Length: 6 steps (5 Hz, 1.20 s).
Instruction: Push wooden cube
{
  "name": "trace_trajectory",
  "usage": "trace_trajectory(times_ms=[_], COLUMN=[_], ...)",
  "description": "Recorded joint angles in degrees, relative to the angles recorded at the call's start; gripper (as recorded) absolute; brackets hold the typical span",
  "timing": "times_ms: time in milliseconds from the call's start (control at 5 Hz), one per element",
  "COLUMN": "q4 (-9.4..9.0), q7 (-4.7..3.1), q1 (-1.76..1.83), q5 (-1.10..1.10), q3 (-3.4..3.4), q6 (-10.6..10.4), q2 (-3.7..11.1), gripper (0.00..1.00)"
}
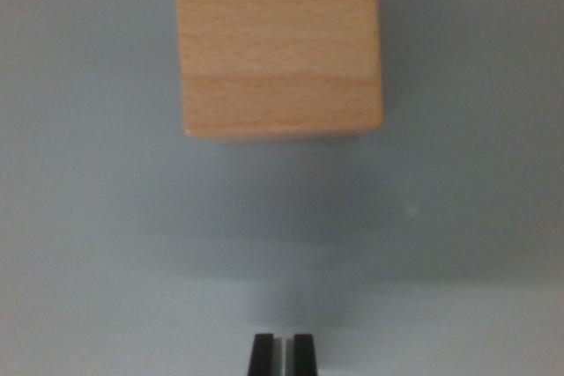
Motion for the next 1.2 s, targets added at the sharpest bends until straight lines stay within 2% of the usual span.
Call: trace_trajectory(times_ms=[800,1000,1200], q4=[-0.14,-0.14,-0.14], q7=[0.03,0.03,0.03], q1=[0.00,0.00,0.00], q5=[0.00,0.00,0.00], q3=[0.00,0.00,0.00], q6=[-0.2,-0.2,-0.2], q2=[0.06,0.06,0.06], gripper=[0.00,1.00,1.00])
